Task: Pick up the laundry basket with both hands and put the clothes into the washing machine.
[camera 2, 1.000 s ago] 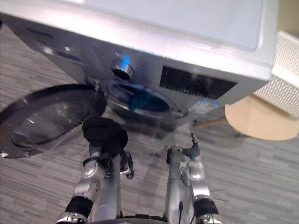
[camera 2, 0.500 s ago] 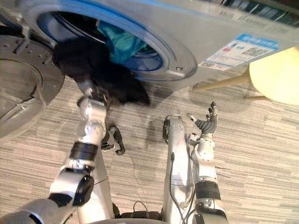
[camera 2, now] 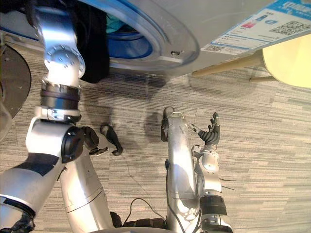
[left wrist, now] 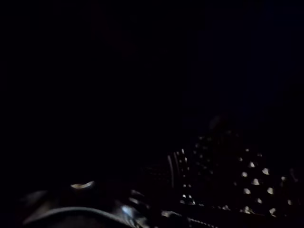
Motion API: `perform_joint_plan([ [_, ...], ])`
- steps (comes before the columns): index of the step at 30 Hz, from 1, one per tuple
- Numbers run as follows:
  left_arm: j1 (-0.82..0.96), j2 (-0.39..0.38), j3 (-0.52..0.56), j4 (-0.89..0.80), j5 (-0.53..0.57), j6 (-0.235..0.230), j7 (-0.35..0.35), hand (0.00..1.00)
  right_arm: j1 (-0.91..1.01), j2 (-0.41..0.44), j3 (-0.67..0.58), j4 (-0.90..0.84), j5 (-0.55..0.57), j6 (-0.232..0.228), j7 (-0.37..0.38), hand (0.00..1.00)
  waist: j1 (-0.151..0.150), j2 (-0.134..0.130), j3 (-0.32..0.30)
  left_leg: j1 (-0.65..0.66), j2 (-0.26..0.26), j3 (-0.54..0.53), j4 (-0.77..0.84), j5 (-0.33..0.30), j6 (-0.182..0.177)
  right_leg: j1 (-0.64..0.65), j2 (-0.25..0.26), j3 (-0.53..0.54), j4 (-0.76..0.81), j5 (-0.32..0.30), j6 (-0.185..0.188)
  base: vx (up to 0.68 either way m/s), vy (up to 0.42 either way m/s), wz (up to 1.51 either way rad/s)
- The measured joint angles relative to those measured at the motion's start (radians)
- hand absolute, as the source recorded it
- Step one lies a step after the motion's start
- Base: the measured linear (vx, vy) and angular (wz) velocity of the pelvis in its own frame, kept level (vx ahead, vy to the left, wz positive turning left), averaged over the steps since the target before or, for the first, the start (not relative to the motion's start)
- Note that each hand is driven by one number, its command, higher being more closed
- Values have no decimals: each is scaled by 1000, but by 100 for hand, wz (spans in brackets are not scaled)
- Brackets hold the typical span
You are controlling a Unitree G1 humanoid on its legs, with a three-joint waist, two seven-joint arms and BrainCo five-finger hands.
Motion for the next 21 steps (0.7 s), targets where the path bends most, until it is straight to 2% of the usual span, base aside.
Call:
perform_joint_plan([
  [4,-34,52,-31,0,-8,-15,-20,100,5,0,-1,-5,0,0,27,0,-3,0,0,-1,5,6,-3,-3,3,-2,2,2,-7,0,1,20,12,-4],
  [7,-37,97,-83,7,103,19,-29,100,9,-1,-8,-5,0,-9,42,0,-2,-1,0,-3,3,6,-7,-3,3,-4,-2,1,-7,0,1,14,13,3],
  [8,-45,122,-111,34,210,50,-39,100,13,-3,-11,-5,1,-18,49,0,0,-1,-1,-4,0,7,-8,-3,3,-5,-5,1,-6,0,1,20,22,6],
  [10,-48,155,-152,46,337,81,-38,100,16,-3,-13,-5,1,-21,53,0,0,-3,-2,-4,-2,7,-9,-3,4,-5,-7,1,-6,0,0,8,9,2],
  [11,-57,179,-193,62,495,107,-37,100,18,-3,-15,-6,1,-28,57,0,1,-3,-2,-4,-3,7,-10,-3,4,-5,-8,1,-5,-1,0,0,0,0],
  [12,-66,190,-221,70,573,121,-38,100,19,-3,-17,-5,1,-36,62,0,2,-3,-2,-4,-3,7,-10,-3,4,-5,-9,0,-4,-1,0,17,19,4],
  [13,-91,208,-272,87,743,154,-33,100,20,-3,-21,-6,0,-51,70,0,4,-4,-3,-4,-4,7,-10,-3,4,-5,-10,0,-4,-1,-1,0,0,0],
  [14,-119,225,-326,97,913,178,-31,0,23,-2,-20,-10,-1,-64,73,0,4,-6,-3,-4,-4,7,-10,-3,4,-5,-10,0,-3,-1,-1,0,0,0],
  [15,-131,231,-354,98,988,188,-25,0,26,-3,-20,-15,-1,-68,73,0,4,-6,-3,-4,-4,7,-10,-5,6,-4,-10,-1,-4,-2,-1,0,0,0],
  [16,-159,245,-420,99,1125,206,-9,0,32,-6,-19,-17,-3,-85,73,0,3,-6,-3,-4,-4,6,-11,-6,9,-3,-13,-3,-4,-3,-1,0,0,0],
  [17,-191,258,-495,107,1311,227,14,0,39,-7,-17,-19,-3,-100,73,0,2,-6,-4,-4,-5,3,-11,-6,9,0,-15,-7,-5,-5,-2,0,0,0],
  [18,-206,263,-531,111,1373,232,19,0,41,-9,-15,-20,-3,-104,73,0,2,-6,-4,-4,-5,2,-11,-6,10,2,-17,-9,-5,-5,-3,0,0,0],
  [20,-243,270,-643,130,1699,269,44,0,47,-22,3,-22,-4,-128,73,0,1,-6,-4,3,-6,-9,-11,-7,10,19,-21,-21,-8,-8,-3,0,0,0],
  [21,-246,269,-665,137,1751,275,46,0,47,-23,3,-23,-4,-134,73,0,1,-6,-6,6,-6,-10,-12,-7,10,24,-23,-24,-8,-8,-4,0,0,0],
])
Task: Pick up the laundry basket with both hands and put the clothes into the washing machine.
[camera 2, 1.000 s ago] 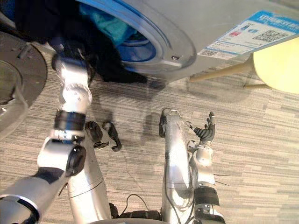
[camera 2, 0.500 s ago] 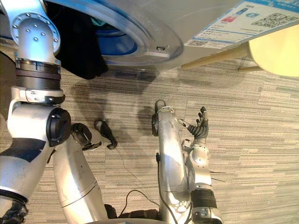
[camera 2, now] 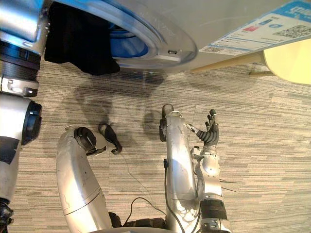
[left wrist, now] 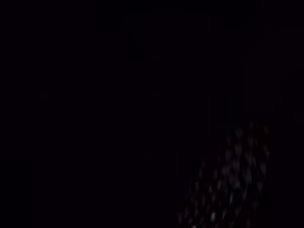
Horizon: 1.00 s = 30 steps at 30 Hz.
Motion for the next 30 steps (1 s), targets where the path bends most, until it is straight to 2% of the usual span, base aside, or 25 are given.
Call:
perform_joint_plan([
  [2,0,-4,-58,28,103,11,-5,0,0,-5,10,-2,0,-18,0,0,-1,-4,-10,10,0,0,-4,-1,0,9,-1,-2,-1,-3,-3,0,0,0],
  [3,0,-6,-81,48,122,14,-29,0,0,-17,20,-5,1,-23,3,0,0,-5,-13,19,0,0,-7,-1,0,18,-2,-3,-3,-3,-3,0,0,0],
  [5,0,-6,-80,64,111,15,-57,0,0,-22,27,-10,2,-23,11,0,-1,-5,-14,27,0,1,-8,-1,0,24,-2,-2,-3,-4,-5,0,0,0],
  [9,0,-7,-60,82,6,14,-112,0,15,-23,29,-10,3,-20,22,0,1,-4,-26,33,0,1,-9,-1,0,29,-2,-3,-1,-6,-8,0,0,0],
  [13,28,-15,61,82,-103,12,-110,0,31,-18,25,-16,1,-7,22,0,5,-5,-31,43,-1,4,-11,1,-3,33,-3,0,4,-7,-9,0,0,0],
  [17,109,-51,247,62,-320,11,-104,0,31,-12,10,-16,-1,10,19,0,5,-4,-34,48,-17,3,-30,11,-19,36,-19,-2,4,-13,-19,1,-2,12],
  [23,403,-120,505,-189,-540,-1,-33,0,29,4,-27,-20,-12,32,-7,0,23,-4,-34,48,-34,-18,-55,27,-43,41,-36,-26,7,-26,-42,24,-16,12],
  [28,680,-198,617,-390,-585,-11,9,0,27,5,-45,-47,-50,40,-29,0,45,-4,-34,54,-37,-35,-80,43,-64,48,-42,-48,6,-38,-65,21,-37,12],
  [30,818,-272,646,-465,-590,-13,18,0,20,4,-54,-65,-62,43,-34,0,51,-4,-37,62,-49,-43,-101,56,-76,58,-53,-58,4,-44,-75,25,-56,20],
])
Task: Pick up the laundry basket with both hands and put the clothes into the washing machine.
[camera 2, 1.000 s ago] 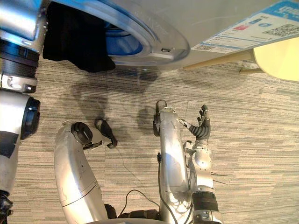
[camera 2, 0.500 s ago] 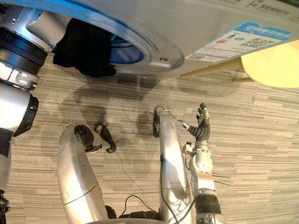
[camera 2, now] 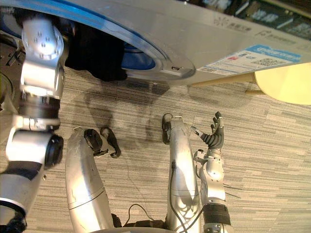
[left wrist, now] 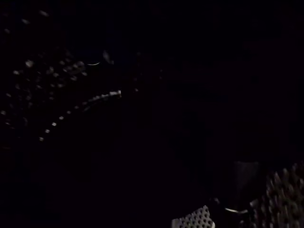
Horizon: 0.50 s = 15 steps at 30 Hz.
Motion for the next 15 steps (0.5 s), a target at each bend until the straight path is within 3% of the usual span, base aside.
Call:
perform_joint_plan([
  [5,256,-170,-1,-122,-33,-22,3,0,-5,29,11,-8,-35,12,-11,0,13,-2,-44,-5,-1,-27,-25,12,-23,1,-3,-25,-3,-14,-24,23,-47,9],
  [15,365,-206,1,-150,-30,-37,7,0,-5,28,14,-8,-58,14,-13,0,32,0,-57,-6,-1,-46,-56,30,-55,1,-2,-55,-9,-23,-41,26,-49,3],
])
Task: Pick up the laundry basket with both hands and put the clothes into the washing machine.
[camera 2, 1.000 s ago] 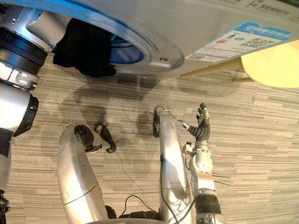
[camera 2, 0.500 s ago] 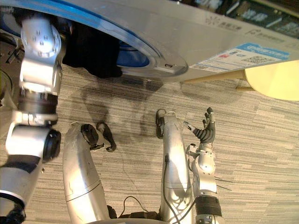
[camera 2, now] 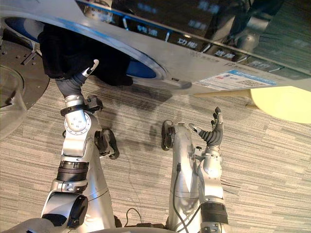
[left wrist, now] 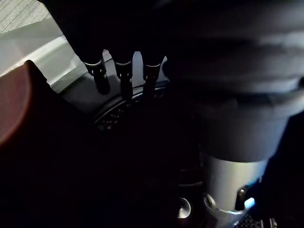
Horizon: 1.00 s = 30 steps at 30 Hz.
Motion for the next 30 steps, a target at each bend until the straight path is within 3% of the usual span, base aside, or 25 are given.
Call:
perform_joint_plan([
  [8,60,-65,72,10,-2,-1,26,0,0,-1,18,-4,-6,0,0,0,9,1,0,0,0,0,-4,1,-1,0,0,-1,-4,-2,-3,12,-13,1],
  [15,63,-80,114,139,-32,18,22,0,0,-2,19,-5,-5,2,1,0,17,5,-33,0,1,1,-11,0,-1,-1,0,-2,-10,-2,-3,9,-6,0],
  [30,-49,-87,134,371,-297,14,-38,0,-1,-14,21,23,6,23,2,0,27,5,-43,-3,5,6,-18,0,0,-1,4,-2,-28,1,-2,6,-4,-1],
])
